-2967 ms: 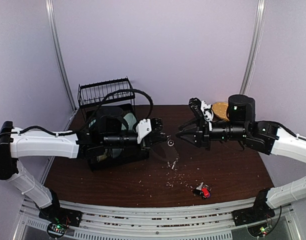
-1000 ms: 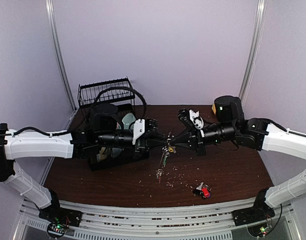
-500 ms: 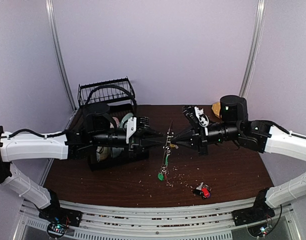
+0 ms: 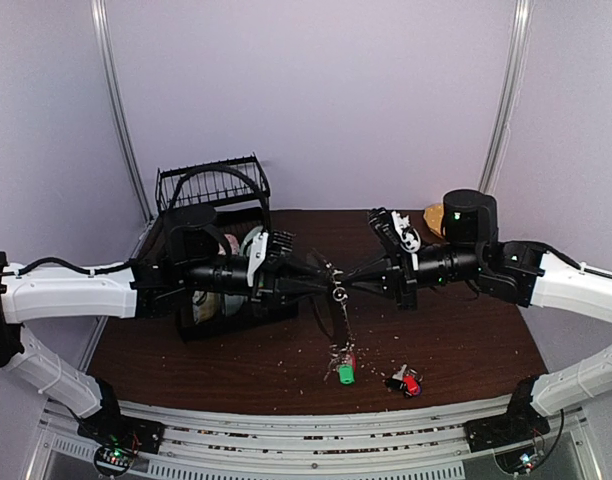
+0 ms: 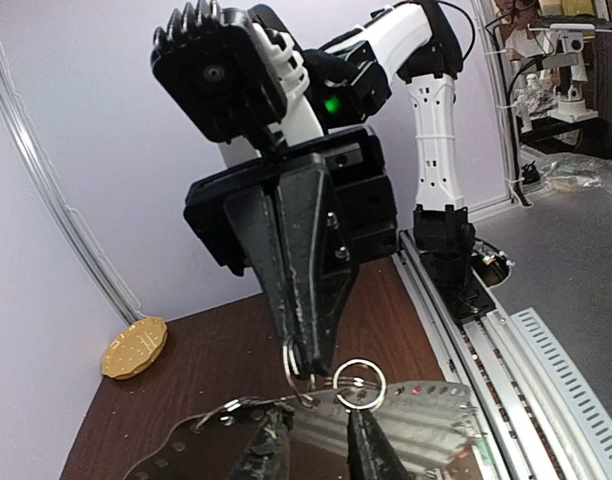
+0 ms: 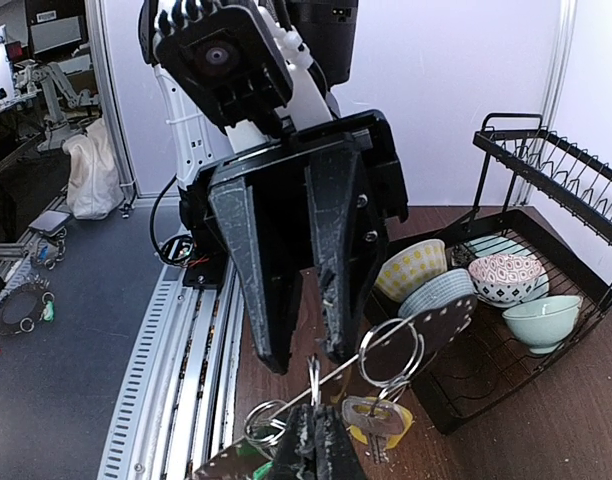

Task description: Put the keys on the keyring

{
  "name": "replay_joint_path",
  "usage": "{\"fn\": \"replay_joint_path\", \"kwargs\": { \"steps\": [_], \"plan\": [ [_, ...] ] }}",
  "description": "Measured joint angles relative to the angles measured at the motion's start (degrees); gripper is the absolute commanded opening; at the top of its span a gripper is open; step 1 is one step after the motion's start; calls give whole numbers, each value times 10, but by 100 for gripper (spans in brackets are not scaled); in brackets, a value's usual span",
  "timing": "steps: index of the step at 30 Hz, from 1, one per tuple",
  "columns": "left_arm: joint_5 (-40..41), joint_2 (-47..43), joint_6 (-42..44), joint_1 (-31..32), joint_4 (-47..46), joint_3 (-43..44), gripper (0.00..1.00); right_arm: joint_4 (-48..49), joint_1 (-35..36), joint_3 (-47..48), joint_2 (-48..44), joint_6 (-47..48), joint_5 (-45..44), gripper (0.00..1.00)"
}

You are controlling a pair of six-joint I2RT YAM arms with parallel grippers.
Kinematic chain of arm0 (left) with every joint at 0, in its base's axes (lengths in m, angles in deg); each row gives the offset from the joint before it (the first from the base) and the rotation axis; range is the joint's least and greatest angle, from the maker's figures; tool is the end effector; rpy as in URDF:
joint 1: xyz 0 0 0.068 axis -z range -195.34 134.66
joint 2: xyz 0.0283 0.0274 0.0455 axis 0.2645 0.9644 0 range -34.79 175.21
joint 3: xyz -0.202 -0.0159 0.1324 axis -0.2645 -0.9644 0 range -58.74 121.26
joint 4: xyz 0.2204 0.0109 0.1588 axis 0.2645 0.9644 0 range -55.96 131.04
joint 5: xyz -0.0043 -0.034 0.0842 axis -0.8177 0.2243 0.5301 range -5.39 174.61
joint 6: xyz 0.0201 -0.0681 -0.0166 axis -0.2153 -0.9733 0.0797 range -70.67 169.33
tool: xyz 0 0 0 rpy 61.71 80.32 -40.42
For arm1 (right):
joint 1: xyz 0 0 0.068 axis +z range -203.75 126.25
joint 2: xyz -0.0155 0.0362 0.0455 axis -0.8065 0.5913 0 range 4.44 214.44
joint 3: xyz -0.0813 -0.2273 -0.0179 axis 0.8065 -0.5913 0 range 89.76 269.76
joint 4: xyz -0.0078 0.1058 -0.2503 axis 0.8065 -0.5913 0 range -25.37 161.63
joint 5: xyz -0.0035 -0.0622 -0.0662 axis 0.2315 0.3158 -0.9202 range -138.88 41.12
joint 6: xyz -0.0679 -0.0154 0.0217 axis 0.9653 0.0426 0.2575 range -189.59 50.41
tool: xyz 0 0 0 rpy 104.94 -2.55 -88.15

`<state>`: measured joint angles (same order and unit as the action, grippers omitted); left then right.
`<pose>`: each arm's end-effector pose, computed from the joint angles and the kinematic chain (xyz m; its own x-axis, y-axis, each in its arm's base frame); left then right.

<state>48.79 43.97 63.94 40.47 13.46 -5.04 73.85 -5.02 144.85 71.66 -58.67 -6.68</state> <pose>0.1702 -0.3135 0.2774 0.2093 0.0558 -0.9762 0.9774 -0.0423 0.2072 0.1741 0.2600 0.3118 0.0767 -0.1254 -0.9891 -0.9968 -0.0330 -0.0731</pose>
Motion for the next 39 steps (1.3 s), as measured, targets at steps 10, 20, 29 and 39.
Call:
{"fn": "replay_joint_path", "kwargs": {
  "steps": [10,20,29,39],
  "plan": [
    [19,21,-32,0,-8,9,13,2,0,-1,-2,0,-8,0],
    [37,23,-52,0,-41,9,14,10,0,-4,-2,-2,-8,0],
    [28,23,-49,0,-55,7,18,10,0,-4,-2,-4,-15,0],
    [15,14,-19,-5,-11,-9,19,10,0,-4,-2,-4,-28,0]
  ]
}}
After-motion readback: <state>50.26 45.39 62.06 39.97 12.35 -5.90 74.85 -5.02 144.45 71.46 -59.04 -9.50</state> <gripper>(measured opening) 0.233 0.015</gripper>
